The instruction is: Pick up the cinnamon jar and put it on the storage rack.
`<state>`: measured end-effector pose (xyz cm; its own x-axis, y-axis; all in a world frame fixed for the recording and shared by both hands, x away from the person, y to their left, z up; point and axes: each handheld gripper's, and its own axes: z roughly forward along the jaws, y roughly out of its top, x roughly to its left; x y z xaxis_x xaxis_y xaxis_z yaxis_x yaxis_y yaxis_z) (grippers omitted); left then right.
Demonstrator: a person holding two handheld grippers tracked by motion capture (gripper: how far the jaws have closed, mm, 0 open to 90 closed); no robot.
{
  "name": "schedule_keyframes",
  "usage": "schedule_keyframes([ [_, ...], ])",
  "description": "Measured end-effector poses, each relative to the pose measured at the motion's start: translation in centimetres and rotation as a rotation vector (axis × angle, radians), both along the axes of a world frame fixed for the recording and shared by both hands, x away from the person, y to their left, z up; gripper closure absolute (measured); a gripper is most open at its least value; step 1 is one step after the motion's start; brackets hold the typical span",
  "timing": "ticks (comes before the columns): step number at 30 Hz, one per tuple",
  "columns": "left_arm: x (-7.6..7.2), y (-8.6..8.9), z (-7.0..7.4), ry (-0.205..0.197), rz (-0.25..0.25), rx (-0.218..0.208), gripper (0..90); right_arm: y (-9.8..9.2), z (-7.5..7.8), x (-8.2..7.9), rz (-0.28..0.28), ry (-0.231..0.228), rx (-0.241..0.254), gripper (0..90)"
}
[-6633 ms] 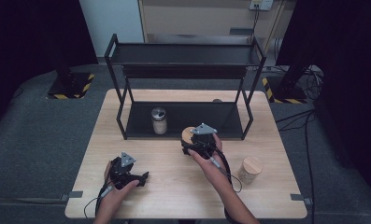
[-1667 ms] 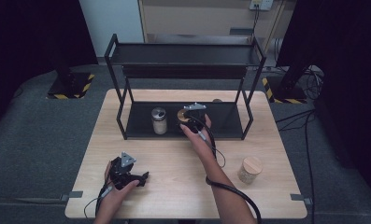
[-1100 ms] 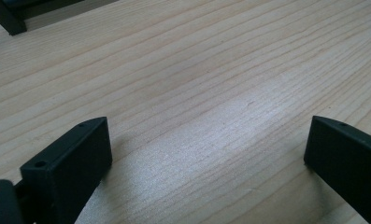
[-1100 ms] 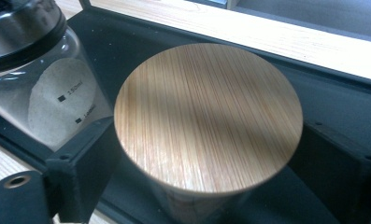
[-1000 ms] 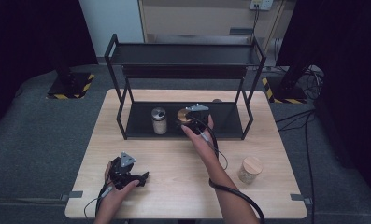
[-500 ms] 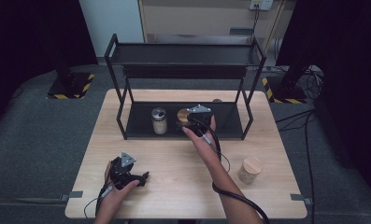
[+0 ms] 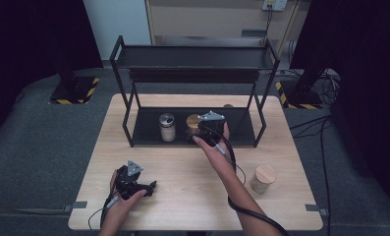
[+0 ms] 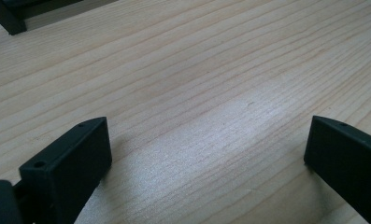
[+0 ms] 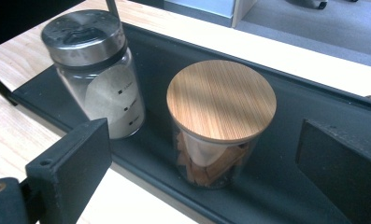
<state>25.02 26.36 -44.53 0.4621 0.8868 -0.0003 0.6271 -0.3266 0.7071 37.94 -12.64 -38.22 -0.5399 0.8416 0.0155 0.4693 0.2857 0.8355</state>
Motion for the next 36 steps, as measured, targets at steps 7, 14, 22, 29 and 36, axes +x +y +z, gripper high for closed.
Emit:
schedule_keyframes([
  [7, 0.0, 0.0, 0.0, 0.000, 0.000, 0.000, 0.0, -0.3, 0.4, -0.6, 0.014, 0.004, -0.013, 3.8],
  [14, 0.0, 0.0, 0.0, 0.000, 0.000, 0.000, 0.0, -0.8, 0.7, -1.0, 0.017, 0.005, -0.022, 3.8],
  [22, 0.0, 0.0, 0.0, 0.000, 0.000, 0.000, 0.0, -1.5, 1.1, -1.6, 0.028, -0.003, -0.021, 3.9],
  [29, 0.0, 0.0, 0.0, 0.000, 0.000, 0.000, 0.0, -2.2, 1.6, -2.1, 0.035, -0.003, -0.010, 3.9],
  [36, 0.0, 0.0, 0.0, 0.000, 0.000, -0.001, 0.0, -3.0, 2.0, -2.6, 0.038, -0.010, -0.007, 3.9],
])
